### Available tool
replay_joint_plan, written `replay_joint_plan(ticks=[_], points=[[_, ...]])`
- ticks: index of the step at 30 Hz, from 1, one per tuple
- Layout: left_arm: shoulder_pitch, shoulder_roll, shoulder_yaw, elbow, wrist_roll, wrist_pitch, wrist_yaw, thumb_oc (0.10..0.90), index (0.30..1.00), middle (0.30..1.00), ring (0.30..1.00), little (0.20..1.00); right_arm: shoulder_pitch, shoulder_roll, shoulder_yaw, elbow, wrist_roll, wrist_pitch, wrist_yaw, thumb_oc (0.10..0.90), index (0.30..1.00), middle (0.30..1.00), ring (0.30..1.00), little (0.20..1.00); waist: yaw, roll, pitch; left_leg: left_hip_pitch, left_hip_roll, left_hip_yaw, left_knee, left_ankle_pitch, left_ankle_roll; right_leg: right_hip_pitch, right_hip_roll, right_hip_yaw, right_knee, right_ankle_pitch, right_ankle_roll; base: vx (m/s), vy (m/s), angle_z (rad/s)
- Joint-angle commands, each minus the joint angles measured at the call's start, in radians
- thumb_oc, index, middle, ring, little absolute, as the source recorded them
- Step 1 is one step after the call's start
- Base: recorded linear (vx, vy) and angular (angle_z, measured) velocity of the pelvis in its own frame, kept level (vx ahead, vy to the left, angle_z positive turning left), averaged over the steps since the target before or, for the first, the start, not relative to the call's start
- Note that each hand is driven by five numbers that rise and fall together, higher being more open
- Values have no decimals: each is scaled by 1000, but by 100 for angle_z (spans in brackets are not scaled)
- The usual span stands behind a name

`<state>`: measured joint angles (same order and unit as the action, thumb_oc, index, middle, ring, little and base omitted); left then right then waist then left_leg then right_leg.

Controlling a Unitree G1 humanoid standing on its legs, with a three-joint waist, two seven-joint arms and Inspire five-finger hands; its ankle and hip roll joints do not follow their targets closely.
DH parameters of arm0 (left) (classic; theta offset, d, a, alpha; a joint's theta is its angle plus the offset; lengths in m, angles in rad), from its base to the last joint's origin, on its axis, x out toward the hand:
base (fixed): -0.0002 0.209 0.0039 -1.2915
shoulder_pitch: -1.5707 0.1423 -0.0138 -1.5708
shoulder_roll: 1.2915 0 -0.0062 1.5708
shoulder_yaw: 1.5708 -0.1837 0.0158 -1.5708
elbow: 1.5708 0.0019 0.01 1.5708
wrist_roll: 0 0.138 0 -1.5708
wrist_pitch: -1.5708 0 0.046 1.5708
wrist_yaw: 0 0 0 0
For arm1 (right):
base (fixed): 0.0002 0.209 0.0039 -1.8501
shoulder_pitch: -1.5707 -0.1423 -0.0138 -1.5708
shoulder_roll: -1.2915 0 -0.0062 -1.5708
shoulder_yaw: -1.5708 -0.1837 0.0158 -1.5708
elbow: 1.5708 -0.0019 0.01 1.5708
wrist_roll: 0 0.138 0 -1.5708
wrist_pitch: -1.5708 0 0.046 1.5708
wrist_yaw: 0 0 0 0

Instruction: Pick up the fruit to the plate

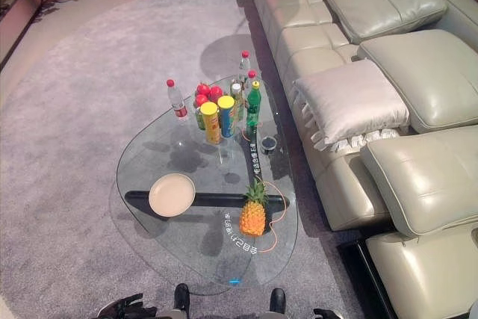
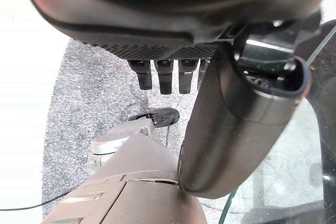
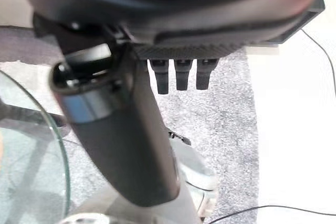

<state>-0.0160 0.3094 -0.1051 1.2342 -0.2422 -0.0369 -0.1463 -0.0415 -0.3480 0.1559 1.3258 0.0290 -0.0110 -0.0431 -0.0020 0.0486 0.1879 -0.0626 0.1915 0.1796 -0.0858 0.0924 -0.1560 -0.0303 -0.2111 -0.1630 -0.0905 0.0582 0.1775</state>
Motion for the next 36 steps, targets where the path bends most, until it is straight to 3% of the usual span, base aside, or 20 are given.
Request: replay_joint_plan(ticks=[1, 7, 11, 13, 17, 20, 28, 36], points=[[-99, 71, -28, 30, -51, -49, -14, 800, 900, 900, 900, 900, -90, -80, -34, 24, 23, 8, -27, 800, 900, 900, 900, 900, 15, -15, 80, -53, 42, -13, -1, 8, -9, -94, -152, -76, 3, 90, 63, -93, 42, -1], [-199, 94, -42, -9, -164, -42, -10, 800, 900, 900, 900, 900, -148, -95, -21, -14, 69, 0, -49, 800, 900, 900, 900, 900, 4, -11, 138, -97, 19, -17, -1, -5, 8, -151, -166, -46, 3, 104, 60, -25, 9, 2], [-272, 116, -35, -7, -293, -40, 11, 800, 900, 900, 900, 900, -205, -116, -23, -37, 132, -42, -90, 800, 900, 900, 900, 900, 4, -16, 198, -145, 18, -23, -1, 0, 9, -207, -166, -28, 14, 114, 55, -76, -12, 3], [-292, 120, -30, -8, -329, -45, 22, 800, 900, 900, 900, 900, -223, -123, -26, -43, 150, -63, -103, 800, 900, 900, 900, 900, 4, -17, 221, -161, 18, -25, -1, 13, 8, -240, -165, -18, 49, 105, 52, -104, -11, -1], [-378, 141, -4, -20, -432, -55, 58, 800, 900, 900, 900, 900, -282, -144, -38, -79, 203, -122, -170, 800, 900, 900, 900, 900, -8, -27, 305, -303, 23, -57, 141, 0, 7, -387, -161, 32, 210, 59, 42, -153, -65, -1], [-417, 150, 1, -47, -467, -57, 97, 800, 900, 900, 900, 900, -308, -140, -34, -105, 215, -151, -206, 800, 900, 900, 900, 900, -10, -39, 332, -372, 28, -73, 196, -9, 5, -460, -151, 40, 266, 45, 47, -106, -81, 7], [-461, 168, 9, -68, -484, -80, 205, 800, 900, 900, 900, 900, -372, -130, -18, -158, 251, -182, -243, 800, 900, 900, 900, 900, -3, -72, 332, -544, 51, -120, 337, -37, 2, -628, -116, 54, 392, 19, 43, -58, -68, 3], [-470, 169, 5, -93, -467, -107, 277, 800, 900, 900, 900, 900, -412, -158, -24, -200, 296, -230, -267, 800, 900, 900, 900, 900, 7, -67, 332, -675, 55, -158, 489, -86, 14, -754, -123, 70, 539, -23, 25, -42, -30, 0]])
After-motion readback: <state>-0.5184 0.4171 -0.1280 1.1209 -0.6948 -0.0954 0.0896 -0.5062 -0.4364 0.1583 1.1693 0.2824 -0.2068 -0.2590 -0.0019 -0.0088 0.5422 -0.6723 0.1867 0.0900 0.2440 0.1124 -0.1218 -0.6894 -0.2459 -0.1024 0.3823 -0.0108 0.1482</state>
